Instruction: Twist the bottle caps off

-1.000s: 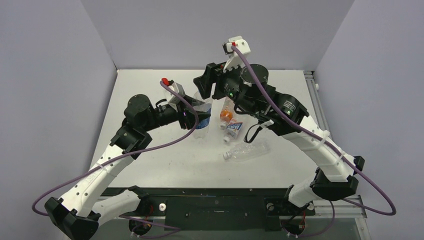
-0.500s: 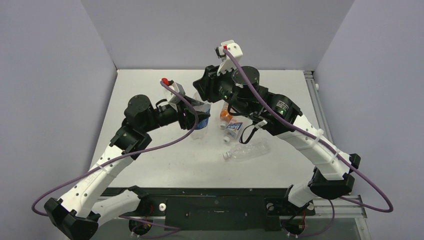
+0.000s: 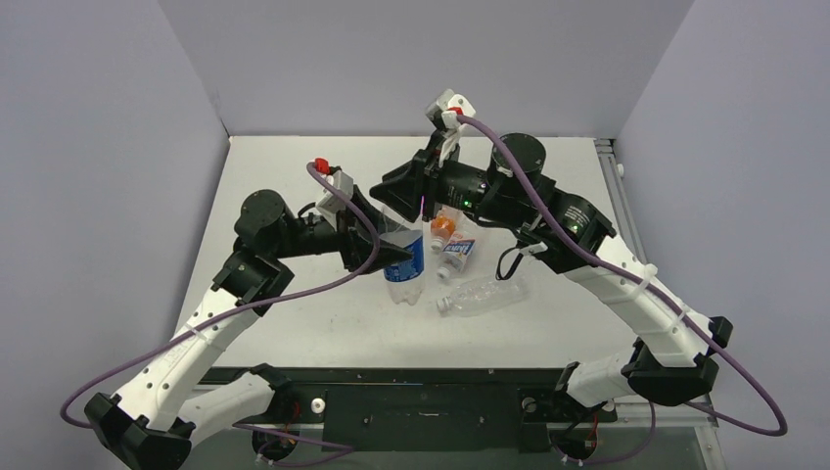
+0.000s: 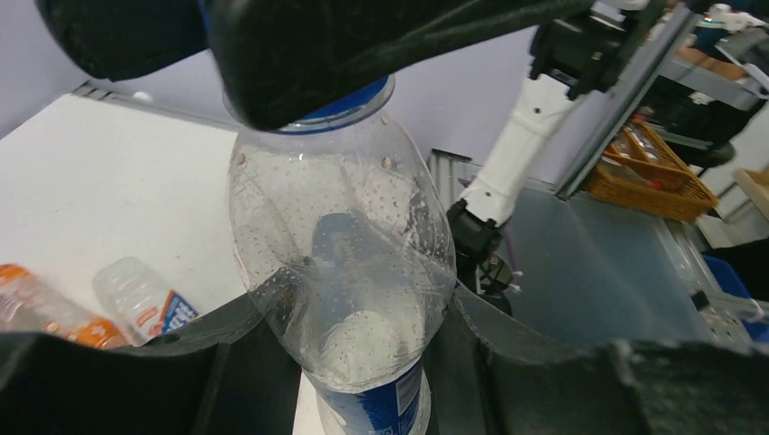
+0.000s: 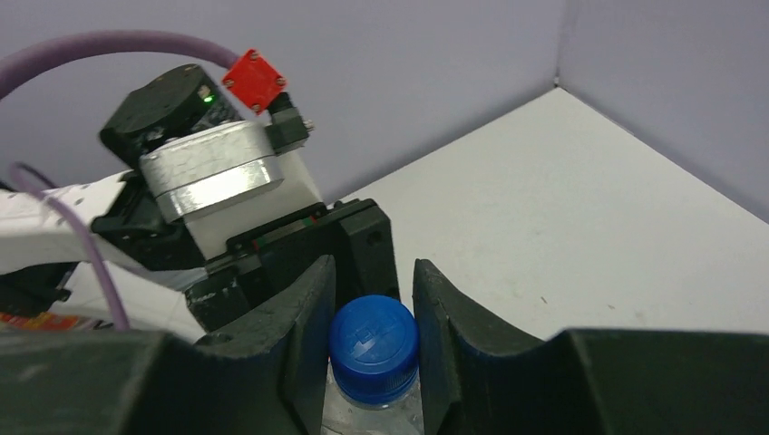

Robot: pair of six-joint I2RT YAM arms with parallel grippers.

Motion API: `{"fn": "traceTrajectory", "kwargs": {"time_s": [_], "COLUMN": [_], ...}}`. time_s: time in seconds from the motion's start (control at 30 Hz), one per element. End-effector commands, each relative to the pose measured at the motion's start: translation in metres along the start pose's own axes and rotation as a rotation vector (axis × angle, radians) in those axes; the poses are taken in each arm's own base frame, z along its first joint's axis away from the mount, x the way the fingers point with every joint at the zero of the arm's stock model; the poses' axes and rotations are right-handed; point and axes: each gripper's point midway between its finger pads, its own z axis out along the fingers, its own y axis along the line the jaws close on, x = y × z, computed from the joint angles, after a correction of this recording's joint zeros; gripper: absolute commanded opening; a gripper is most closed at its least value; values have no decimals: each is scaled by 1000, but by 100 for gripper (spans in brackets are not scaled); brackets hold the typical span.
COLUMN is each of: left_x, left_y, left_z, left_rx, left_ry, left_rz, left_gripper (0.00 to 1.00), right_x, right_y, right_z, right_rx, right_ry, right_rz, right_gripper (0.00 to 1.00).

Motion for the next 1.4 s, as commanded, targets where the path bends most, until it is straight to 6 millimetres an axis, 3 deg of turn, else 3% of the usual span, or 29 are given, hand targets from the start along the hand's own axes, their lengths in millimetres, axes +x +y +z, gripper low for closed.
{"fn": "traceTrajectory", "kwargs": {"time_s": [0.0, 0.1, 0.13, 0.17, 0.2, 0.23, 0.27, 0.33, 0.37, 0.4, 0.53, 0.67, 0.87, 1.07, 1.37], "left_x": [-23, -23, -25, -25, -27, -26, -28, -28, -25, -28, -22, -18, -12, -14, -17], "left_y": [-44, -45, -44, -43, -41, -38, -31, -14, -8, 6, 40, 51, 51, 48, 44], "left_z": [-2, -1, -1, 0, 0, 1, 2, 4, 4, 4, -1, -6, -8, -8, -6], "left_rx": [220, 232, 231, 226, 211, 197, 158, 69, 35, -39, -213, -270, -274, -265, -256], "left_ry": [-30, -29, -31, -31, -39, -35, -48, -53, -45, -59, -48, -37, -13, -14, -17], "left_rz": [52, 54, 62, 62, 74, 71, 91, 108, 104, 129, 178, 227, 222, 211, 188], "left_gripper": [0, 0, 0, 0, 0, 0, 0, 0, 0, 0, 0, 0, 0, 0, 0], "right_x": [-2, -2, -2, -4, -7, -12, -16, -25, -31, -32, -41, -30, -17, -16, -5], "right_y": [68, 71, 68, 66, 56, 49, 29, 0, -6, -25, -38, -48, -46, -40, -37], "right_z": [-14, -18, -17, -18, -16, -17, -13, -15, -17, -20, -28, -16, 1, 6, 12], "right_rx": [-380, -408, -392, -375, -312, -266, -142, 41, 88, 200, 356, 448, 450, 419, 396], "right_ry": [6, 14, 15, 7, -3, -20, -39, -76, -94, -103, -124, -60, -3, -1, 36], "right_rz": [-9, -17, -17, -20, -17, -17, -9, 11, 19, 26, 35, 26, 9, 12, 1], "right_gripper": [0, 0, 5, 14, 32, 40, 62, 78, 80, 81, 82, 82, 73, 59, 31]}}
